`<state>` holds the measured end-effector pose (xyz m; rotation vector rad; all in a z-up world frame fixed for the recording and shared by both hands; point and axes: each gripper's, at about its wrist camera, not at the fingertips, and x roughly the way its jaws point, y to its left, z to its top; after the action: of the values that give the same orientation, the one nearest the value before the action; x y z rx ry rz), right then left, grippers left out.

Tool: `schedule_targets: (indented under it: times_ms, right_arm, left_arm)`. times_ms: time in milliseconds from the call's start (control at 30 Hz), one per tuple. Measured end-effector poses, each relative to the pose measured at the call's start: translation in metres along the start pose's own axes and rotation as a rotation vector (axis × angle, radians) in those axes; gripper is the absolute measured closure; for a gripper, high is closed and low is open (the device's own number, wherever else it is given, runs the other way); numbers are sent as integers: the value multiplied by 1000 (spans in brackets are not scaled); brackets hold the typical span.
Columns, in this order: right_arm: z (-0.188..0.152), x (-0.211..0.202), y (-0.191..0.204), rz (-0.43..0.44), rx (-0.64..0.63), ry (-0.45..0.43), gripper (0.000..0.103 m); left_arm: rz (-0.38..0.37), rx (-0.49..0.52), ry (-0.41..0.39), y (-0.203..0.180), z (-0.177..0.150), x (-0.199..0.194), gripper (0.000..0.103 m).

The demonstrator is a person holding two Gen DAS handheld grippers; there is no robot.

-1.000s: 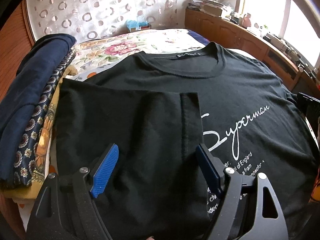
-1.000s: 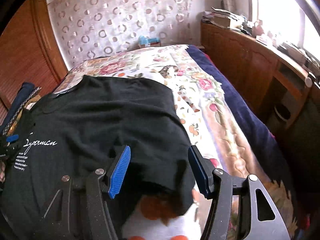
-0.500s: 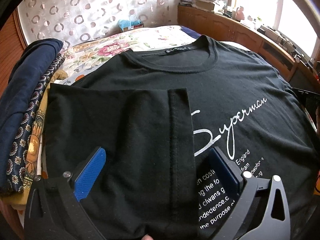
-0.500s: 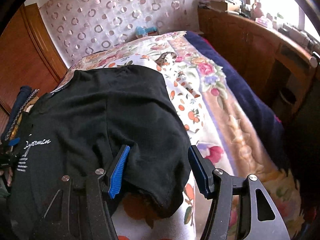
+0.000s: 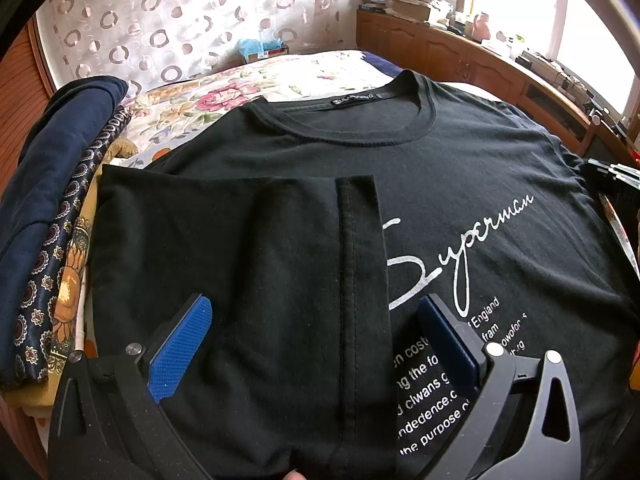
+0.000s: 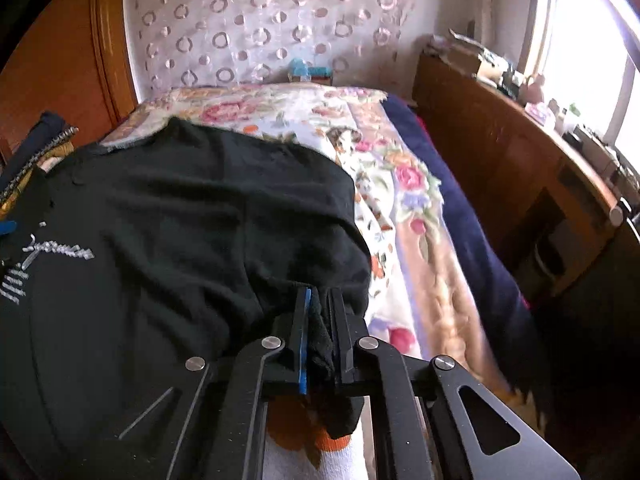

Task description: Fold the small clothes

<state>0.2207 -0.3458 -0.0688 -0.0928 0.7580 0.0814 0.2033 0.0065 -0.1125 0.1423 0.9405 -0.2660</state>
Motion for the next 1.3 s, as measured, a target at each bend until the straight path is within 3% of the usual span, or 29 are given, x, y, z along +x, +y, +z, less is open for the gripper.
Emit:
schedule_targets:
  times_ms: [100,233,333,433,567,733,900,1000,1133,1200,1300]
  right_arm:
    - [6,-8,3,46,4,-59,96]
    - [13,-11,16,121,-15,-90,96]
    - [12,-4,32,192,-42,-71,96]
    - [7,8,39,254,-53,-40,96]
    - [-1,21,45,286,-77,-1,96]
    - [-1,26,32,282,-77,27,96]
    - [4,21,34,282,-80,44,80]
    - [14,-1,33,263,-75,2,77]
    - [21,-30,23,216,-65,-75,63]
    - [20,-36,16,192,-51,-101,56]
    - [18,-29,5,122,-28,-96,55]
  left_arm:
    - [19,-14,-7,3,0,-3,0]
    - [-18,-53,-56,8,2,-16,0]
    - [-32,-51,-97,7,5,-28,0]
    - [0,-35,-124,2,8,-36,0]
    - [-9,-34,-141,1,10,-44,0]
    - [-5,-34,-160,1,11,-51,0]
    - [-10,-47,-173,3,10,-55,0]
    - [-14,-44,-176,1,9,-55,0]
    - [-16,-40,-176,-1,7,-55,0]
    - [-22,-43,-177,-1,7,-55,0]
    - [-24,-45,-173,-1,7,-54,0]
